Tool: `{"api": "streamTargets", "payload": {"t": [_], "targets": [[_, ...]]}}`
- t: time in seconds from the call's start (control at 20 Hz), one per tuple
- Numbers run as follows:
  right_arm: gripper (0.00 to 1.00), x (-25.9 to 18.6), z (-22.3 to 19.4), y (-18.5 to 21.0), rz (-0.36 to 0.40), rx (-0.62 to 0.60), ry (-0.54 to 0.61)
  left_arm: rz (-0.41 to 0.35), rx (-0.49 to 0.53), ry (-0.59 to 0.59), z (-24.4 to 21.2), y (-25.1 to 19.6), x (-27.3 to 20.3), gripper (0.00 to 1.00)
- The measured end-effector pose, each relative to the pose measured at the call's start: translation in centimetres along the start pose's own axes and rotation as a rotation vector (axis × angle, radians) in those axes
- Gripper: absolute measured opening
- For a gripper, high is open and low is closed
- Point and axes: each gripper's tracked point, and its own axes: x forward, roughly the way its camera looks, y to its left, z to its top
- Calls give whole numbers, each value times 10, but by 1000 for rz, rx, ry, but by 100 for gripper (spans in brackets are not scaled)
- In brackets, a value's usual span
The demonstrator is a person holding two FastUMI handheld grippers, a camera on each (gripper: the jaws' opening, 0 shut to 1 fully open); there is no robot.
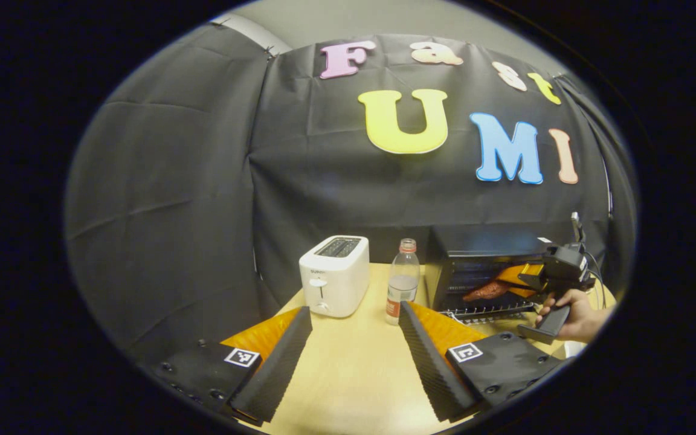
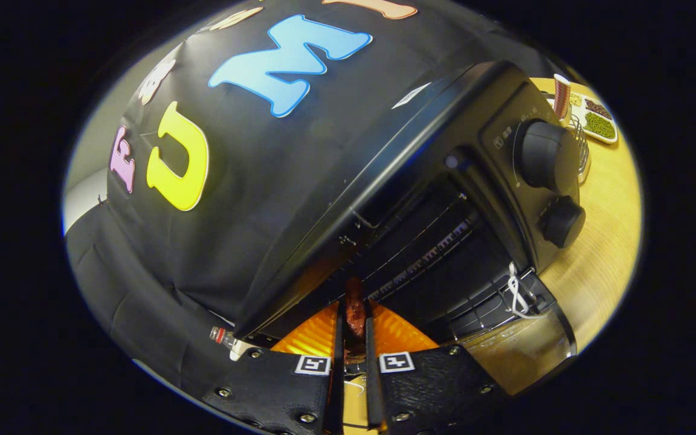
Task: Open the electric oven with the left hand, put the food in, and close the electric oven.
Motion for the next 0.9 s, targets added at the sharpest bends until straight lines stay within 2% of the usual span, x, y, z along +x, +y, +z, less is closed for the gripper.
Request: {"api": "streamTargets", "payload": {"t": [0.15,0.2,0.25,0.3,0.35,0.4,0.45,0.55,0.65,0.7,0.75,0.9], "targets": [[27,0,12,-5,-20,-13,-29,-7,13,-8,-1,-2,3,100],[36,-1,16,-9,-38,-30,-33,-11,17,-9,-1,-2,4,100],[59,-6,20,-13,-47,-51,-43,-16,18,-7,-3,-4,5,100],[60,-8,22,-18,-69,-76,-49,-19,18,-5,-4,-6,5,100],[53,-11,23,-21,-74,-101,-53,-24,16,-3,-4,-8,6,100],[78,-15,25,-20,-69,-117,-50,-32,16,-2,-5,-12,7,100],[81,-23,25,-21,-77,-139,-47,-41,17,-2,-5,-15,8,100],[95,-37,29,-19,-73,-191,-56,-66,21,-9,-3,-27,9,100],[96,-54,36,-18,-72,-237,-68,-100,24,-11,-4,-43,12,100],[87,-64,40,-17,-72,-262,-70,-117,26,-10,-4,-52,13,100],[96,-73,42,-18,-74,-288,-72,-137,27,-10,-4,-62,14,100],[98,-104,49,-20,-79,-369,-75,-202,26,-12,-3,-97,12,100]]}}
